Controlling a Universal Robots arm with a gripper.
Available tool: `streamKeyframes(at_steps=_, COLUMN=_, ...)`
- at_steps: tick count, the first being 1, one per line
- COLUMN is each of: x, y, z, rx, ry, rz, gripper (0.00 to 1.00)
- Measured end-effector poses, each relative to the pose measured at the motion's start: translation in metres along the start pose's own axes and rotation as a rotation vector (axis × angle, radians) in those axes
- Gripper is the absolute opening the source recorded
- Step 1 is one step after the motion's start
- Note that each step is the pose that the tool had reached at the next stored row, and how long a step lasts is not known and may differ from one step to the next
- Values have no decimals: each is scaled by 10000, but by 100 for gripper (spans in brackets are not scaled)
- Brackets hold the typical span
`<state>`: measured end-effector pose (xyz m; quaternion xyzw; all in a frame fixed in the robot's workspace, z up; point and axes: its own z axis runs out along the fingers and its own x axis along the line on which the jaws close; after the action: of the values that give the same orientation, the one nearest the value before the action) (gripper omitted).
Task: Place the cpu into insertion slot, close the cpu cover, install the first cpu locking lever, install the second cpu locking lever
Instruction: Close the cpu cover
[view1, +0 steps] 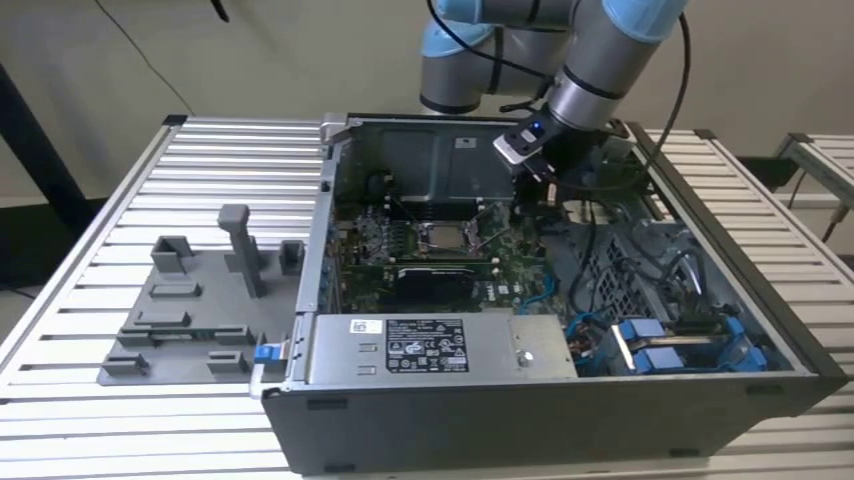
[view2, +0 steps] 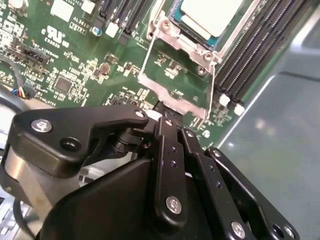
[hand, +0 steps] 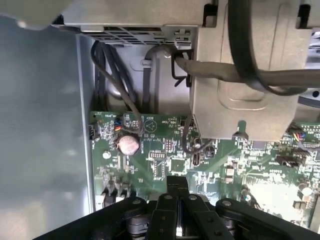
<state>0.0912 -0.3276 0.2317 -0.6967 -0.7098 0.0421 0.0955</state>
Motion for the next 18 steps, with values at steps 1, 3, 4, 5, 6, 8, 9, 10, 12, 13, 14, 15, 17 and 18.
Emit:
streamKeyframes(at_steps=1, x=2, y=-4, z=-21, rx=13, ry=7, rz=-1, gripper=11)
streamKeyframes(at_steps=3, x=5, y=-17, z=-62, rx=33, ry=27, rz=-3, gripper=11)
streamKeyframes(at_steps=4, x=7, y=-25, z=-80, rx=40, ry=44, rz=-7, gripper=11)
streamKeyframes(at_steps=5, x=9, y=-34, z=-99, rx=48, ry=63, rz=-10, gripper=11)
streamKeyframes(at_steps=6, x=10, y=-44, z=-115, rx=55, ry=85, rz=-11, gripper=11)
streamKeyframes(at_steps=8, x=12, y=-67, z=-145, rx=67, ry=152, rz=-12, gripper=11)
streamKeyframes(at_steps=9, x=13, y=-80, z=-156, rx=73, ry=189, rz=-13, gripper=11)
streamKeyframes(at_steps=10, x=14, y=-94, z=-164, rx=80, ry=224, rz=-13, gripper=11)
streamKeyframes(at_steps=12, x=15, y=-122, z=-168, rx=88, ry=290, rz=-10, gripper=11)
streamKeyframes(at_steps=13, x=16, y=-137, z=-166, rx=93, ry=317, rz=-6, gripper=11)
streamKeyframes(at_steps=14, x=16, y=-153, z=-165, rx=98, ry=341, rz=0, gripper=11)
streamKeyframes(at_steps=15, x=16, y=-170, z=-162, rx=104, ry=371, rz=4, gripper=11)
streamKeyframes(at_steps=17, x=17, y=-206, z=-158, rx=115, ry=428, rz=15, gripper=11)
streamKeyframes(at_steps=18, x=17, y=-225, z=-156, rx=121, ry=460, rz=19, gripper=11)
